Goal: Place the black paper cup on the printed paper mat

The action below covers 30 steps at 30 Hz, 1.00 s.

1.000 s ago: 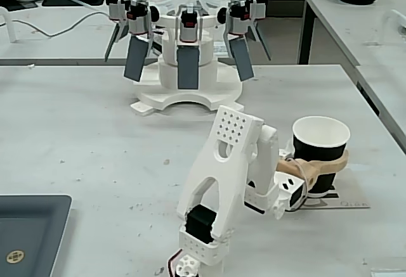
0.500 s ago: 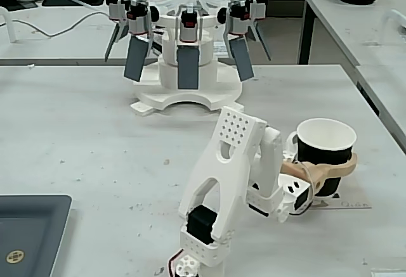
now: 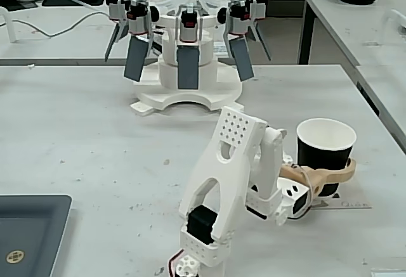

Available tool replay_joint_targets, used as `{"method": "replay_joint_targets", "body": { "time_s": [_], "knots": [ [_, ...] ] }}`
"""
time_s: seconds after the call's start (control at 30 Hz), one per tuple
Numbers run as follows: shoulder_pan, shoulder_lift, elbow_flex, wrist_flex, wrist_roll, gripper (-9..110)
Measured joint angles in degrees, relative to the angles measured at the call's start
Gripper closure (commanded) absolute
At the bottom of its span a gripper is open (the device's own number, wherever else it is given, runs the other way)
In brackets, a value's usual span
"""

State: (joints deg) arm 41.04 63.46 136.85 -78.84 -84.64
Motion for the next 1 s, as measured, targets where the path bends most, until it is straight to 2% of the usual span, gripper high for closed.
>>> {"method": "replay_joint_targets", "body": {
  "time_s": [0.67,1.0],
  "knots": [
    [4.8,18.1,21.2,0.2,-0.4,49],
    [4.8,30.9,34.2,-1.0,0.1,53]
  ]
}}
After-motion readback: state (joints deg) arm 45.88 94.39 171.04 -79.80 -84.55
